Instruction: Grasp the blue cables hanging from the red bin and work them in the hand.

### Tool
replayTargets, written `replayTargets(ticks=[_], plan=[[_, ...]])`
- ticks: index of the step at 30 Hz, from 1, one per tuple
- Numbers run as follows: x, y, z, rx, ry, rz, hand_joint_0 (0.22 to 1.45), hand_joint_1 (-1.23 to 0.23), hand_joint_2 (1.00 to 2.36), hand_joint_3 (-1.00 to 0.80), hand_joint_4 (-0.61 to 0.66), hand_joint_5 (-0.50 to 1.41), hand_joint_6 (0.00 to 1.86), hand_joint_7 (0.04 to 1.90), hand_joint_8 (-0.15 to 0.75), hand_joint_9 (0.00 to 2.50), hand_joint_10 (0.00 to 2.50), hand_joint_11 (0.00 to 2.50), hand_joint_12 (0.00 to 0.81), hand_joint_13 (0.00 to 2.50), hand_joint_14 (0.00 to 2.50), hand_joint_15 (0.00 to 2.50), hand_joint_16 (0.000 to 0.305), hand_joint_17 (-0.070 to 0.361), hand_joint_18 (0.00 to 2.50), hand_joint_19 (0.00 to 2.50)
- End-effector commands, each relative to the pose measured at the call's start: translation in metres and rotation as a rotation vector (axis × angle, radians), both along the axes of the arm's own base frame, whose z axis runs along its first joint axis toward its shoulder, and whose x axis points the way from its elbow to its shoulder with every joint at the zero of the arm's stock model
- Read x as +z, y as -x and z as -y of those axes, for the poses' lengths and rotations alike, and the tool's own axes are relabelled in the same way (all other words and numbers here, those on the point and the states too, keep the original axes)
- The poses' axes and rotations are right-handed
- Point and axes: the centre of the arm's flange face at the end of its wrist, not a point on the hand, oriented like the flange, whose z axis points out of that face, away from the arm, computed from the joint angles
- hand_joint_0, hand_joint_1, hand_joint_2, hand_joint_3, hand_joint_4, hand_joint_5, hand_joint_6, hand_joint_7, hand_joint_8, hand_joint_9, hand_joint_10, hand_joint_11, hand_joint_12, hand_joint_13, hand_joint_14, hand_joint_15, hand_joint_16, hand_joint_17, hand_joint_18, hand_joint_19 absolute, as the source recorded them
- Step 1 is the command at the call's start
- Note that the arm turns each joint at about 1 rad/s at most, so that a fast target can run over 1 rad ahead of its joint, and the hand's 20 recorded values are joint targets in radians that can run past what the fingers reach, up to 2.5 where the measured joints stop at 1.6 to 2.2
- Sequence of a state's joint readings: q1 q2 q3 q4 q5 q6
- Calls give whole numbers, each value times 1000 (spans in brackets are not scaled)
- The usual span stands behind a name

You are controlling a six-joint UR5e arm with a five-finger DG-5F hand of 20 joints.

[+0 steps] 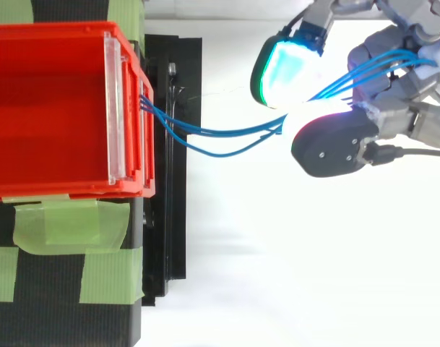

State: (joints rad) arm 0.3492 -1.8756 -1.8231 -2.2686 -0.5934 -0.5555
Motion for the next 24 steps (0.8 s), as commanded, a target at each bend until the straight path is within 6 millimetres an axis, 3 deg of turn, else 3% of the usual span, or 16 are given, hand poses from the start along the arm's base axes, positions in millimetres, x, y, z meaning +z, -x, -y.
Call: replayTargets(ticks=[1, 10, 17, 20, 24], plan=[[-1, 1, -1, 6, 2, -12, 957, -663, 1010, -787, 168, -142, 870, 1045, 580, 1706, 2500, 2500, 706, 2097, 2500, 2148, 210, 158, 2500, 766], [-1, 1, -2, 6, -6, -6, 996, -655, 1021, -511, 160, -140, 889, 1040, 580, 1706, 2500, 2500, 706, 2097, 2500, 2148, 210, 158, 2500, 766], [0, 0, -5, 18, -67, 53, 924, -633, 1007, -863, 165, -127, 870, 1043, 580, 1706, 2500, 2500, 706, 2097, 2500, 2148, 210, 158, 2500, 766], [0, 0, -10, 32, -103, 78, 900, -630, 1004, -894, 169, -120, 849, 1063, 580, 1706, 2500, 2500, 706, 2097, 2500, 2148, 210, 158, 2500, 766], [0, 0, -13, 39, -120, 90, 904, -657, 1010, -765, 173, -106, 816, 1085, 580, 1706, 2500, 2500, 706, 2097, 2500, 2148, 210, 158, 2500, 766]])
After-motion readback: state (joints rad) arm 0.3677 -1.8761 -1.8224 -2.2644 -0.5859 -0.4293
